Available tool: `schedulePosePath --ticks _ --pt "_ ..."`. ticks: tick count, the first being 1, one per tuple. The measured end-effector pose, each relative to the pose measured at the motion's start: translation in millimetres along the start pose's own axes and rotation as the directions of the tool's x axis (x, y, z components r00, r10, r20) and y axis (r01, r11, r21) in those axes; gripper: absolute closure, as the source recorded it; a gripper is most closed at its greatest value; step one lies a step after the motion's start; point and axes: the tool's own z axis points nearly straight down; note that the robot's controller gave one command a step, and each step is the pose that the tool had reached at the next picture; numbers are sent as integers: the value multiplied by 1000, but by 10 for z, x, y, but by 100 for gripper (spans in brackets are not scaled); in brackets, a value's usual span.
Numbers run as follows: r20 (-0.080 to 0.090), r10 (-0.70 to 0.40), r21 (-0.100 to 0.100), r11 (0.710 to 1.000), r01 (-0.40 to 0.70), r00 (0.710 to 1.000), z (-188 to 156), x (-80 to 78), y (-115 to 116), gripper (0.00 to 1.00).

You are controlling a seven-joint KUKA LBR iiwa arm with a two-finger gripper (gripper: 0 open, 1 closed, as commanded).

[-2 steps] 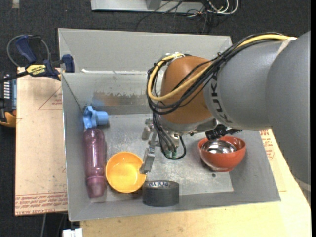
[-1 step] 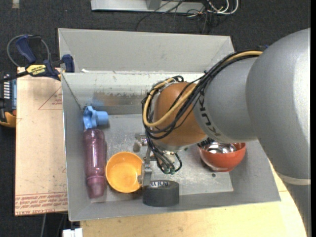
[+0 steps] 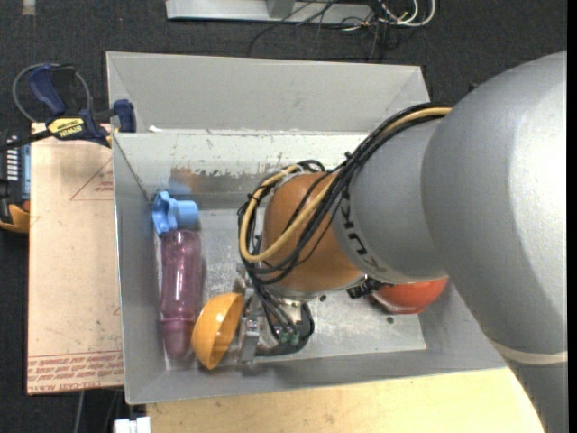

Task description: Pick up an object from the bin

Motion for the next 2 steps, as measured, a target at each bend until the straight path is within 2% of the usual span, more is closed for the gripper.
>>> schedulePosePath --ticks 1,2 --pt "23 -255 3 967 255 967 259 61 -15 0" --pt "6 -11 -2 1000 11 1000 161 -32 -44 100"
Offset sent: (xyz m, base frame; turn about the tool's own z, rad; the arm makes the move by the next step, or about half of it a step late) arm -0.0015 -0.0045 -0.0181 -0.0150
